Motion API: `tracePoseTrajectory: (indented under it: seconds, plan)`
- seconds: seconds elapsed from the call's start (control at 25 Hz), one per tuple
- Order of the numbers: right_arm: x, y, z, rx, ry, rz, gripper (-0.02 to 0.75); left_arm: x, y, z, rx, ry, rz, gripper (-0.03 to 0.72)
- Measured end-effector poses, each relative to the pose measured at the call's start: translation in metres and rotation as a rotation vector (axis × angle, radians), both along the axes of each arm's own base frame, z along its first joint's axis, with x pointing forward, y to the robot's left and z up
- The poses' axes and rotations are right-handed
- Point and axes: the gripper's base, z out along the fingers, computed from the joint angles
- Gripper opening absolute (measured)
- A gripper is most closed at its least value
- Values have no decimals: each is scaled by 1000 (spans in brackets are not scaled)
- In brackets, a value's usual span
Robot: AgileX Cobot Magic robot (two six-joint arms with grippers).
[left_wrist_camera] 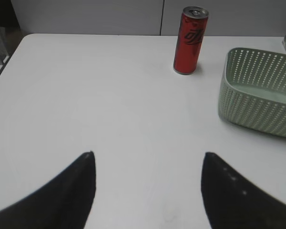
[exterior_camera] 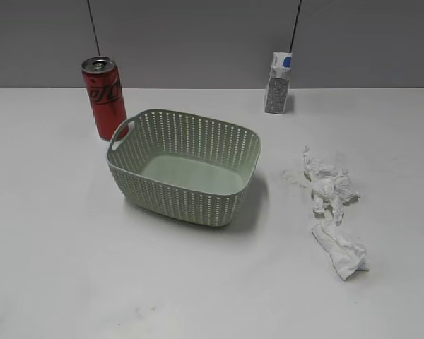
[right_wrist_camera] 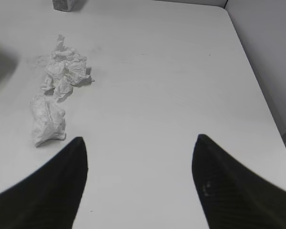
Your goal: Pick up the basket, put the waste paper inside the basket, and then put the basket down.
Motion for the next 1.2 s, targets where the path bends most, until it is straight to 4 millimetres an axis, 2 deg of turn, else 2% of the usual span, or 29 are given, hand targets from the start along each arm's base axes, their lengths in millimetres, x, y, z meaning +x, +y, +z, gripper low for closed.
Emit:
tracePoseTrajectory:
  seconds: [0.72, 0.88, 1.2]
  plan:
    - [0, 0, 0, 0, 0, 0, 521, 4, 0, 1, -1, 26, -1, 523]
    - [0, 0, 0, 0, 0, 0, 521, 23, -2, 11, 7, 101, -11, 523]
    - [0, 0, 0, 0, 0, 0, 521, 85, -12, 30, -41, 201, -74, 523]
